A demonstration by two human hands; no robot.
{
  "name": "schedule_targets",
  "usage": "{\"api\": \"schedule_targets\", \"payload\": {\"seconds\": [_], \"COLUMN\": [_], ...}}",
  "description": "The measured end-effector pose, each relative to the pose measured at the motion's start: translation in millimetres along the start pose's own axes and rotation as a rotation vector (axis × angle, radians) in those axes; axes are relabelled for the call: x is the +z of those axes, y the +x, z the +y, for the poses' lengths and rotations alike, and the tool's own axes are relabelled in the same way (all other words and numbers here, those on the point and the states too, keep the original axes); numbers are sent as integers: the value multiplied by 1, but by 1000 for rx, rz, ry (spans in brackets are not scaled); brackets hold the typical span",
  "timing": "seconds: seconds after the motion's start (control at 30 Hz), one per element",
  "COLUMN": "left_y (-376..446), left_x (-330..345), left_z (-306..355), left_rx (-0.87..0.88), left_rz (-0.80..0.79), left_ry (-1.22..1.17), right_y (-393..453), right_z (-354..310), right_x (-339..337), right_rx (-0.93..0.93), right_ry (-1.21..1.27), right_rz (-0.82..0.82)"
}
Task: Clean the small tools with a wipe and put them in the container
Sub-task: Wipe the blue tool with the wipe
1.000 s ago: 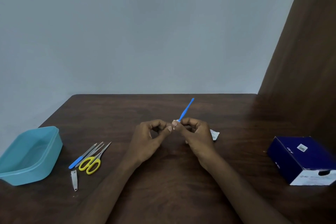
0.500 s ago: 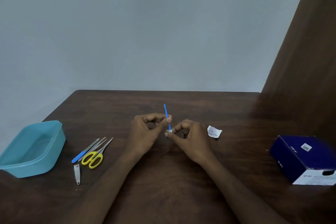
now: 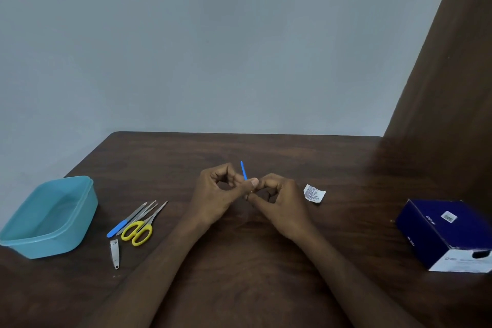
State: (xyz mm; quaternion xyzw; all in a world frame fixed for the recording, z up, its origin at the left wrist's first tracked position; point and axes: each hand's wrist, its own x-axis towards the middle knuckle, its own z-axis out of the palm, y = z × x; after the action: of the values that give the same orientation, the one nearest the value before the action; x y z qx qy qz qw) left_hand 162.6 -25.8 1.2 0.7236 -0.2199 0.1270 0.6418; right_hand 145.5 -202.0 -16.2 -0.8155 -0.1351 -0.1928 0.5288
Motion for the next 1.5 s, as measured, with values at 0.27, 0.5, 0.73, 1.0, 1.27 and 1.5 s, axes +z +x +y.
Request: {"api": "schedule_targets", "payload": {"seconds": [0.27,0.5,0.73,1.0,1.27,1.5], "left_y": [0,-2,-4,-2,-2,1], "left_x": [-3,-2,1,1,0,-3], "left_z": [-1,6,9,-1,-9,-10], "left_rx": [-87,-149,-93,-22,-102,-64], "left_rz": [-100,-144,-251,-155,-215,32], "left_ry": [-25,40,61,173,206,159], "right_y": [1,0,1,5,13,11], "right_z": [0,-22,-26,-20,-9,-2], "right_x": [-3,-12,-9,-14,-29,-24], "right_rx": [158,329,413,441,488,416], "right_ry": [160,583,583,642,799,602], "right_rz": [-18,109,99,222,415,339]}}
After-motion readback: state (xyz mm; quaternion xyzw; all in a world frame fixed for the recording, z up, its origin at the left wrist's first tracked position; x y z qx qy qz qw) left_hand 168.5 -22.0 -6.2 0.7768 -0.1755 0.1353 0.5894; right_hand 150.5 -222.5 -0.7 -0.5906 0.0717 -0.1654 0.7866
